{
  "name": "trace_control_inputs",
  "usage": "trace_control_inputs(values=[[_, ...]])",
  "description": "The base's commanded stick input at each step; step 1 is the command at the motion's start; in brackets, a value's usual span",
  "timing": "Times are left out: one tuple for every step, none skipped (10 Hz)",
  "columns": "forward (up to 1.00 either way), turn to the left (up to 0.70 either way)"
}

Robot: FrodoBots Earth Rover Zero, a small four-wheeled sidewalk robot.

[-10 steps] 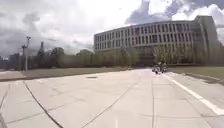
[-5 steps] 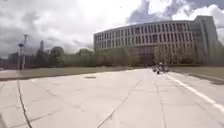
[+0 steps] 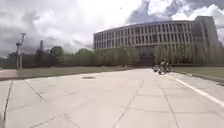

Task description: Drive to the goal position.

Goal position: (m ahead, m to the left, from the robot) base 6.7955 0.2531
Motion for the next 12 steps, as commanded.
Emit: trace_control_inputs(values=[[0.7,-0.13],[0.7,-0.29],[0.7,-0.32],[0.7,-0.32],[0.7,-0.32],[0.7,-0.32],[0.7,-0.32],[0.7,-0.32],[0.7,-0.24],[0.7,-0.16],[0.7,-0.08],[0.7,-0.01]])
